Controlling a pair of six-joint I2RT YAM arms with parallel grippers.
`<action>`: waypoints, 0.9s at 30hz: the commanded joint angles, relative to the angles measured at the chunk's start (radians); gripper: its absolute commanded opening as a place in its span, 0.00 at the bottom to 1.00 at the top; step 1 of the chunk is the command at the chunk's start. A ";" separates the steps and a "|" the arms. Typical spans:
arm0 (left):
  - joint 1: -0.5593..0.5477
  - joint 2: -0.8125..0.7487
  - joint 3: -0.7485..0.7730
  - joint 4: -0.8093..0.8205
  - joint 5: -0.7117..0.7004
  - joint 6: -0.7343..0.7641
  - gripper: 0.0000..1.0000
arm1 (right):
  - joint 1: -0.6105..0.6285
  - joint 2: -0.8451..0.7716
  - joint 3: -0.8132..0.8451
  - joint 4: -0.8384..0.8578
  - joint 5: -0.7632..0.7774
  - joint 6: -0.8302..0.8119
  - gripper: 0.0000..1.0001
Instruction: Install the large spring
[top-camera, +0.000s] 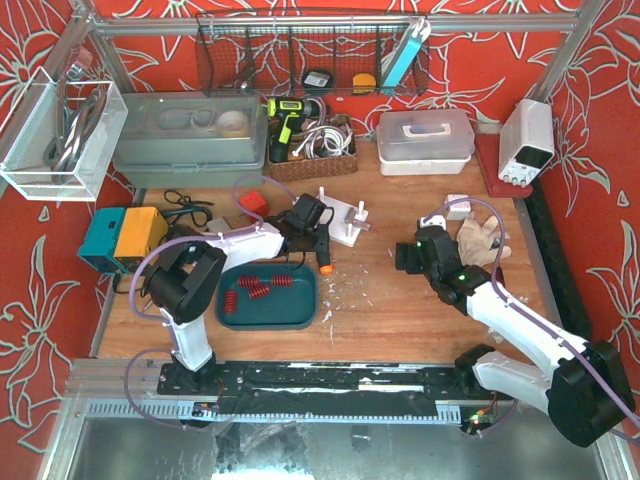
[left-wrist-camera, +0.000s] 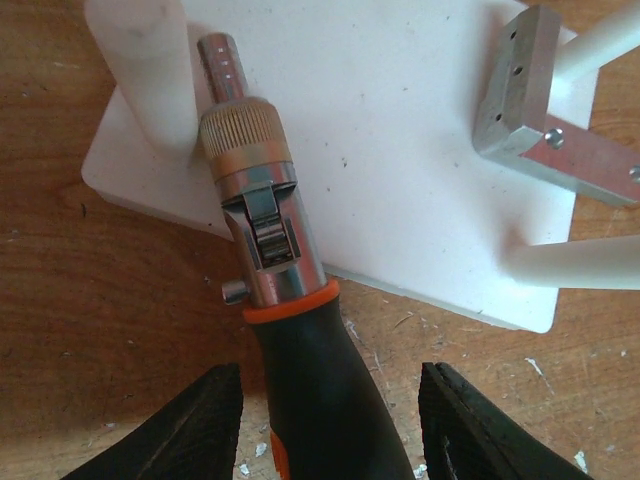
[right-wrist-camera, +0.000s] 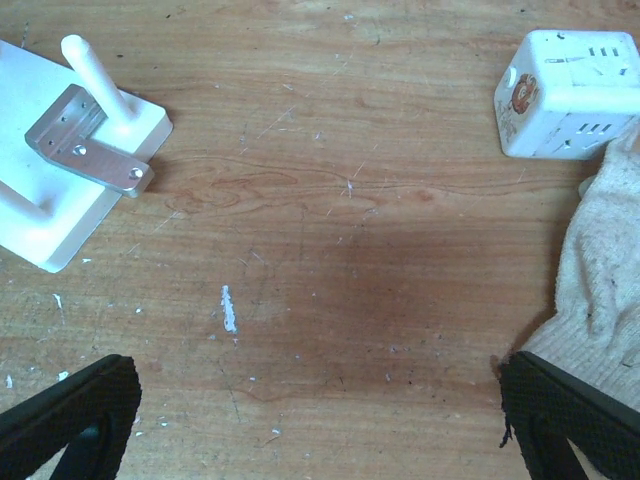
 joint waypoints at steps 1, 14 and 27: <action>-0.009 0.033 0.027 -0.018 -0.010 -0.015 0.52 | 0.011 -0.017 -0.011 0.007 0.048 0.010 0.99; -0.016 0.090 0.042 -0.011 -0.001 -0.015 0.45 | 0.011 -0.006 -0.009 0.004 0.058 0.003 0.99; -0.025 0.120 0.055 -0.013 0.003 -0.008 0.32 | 0.013 -0.015 -0.005 -0.007 0.077 0.005 0.99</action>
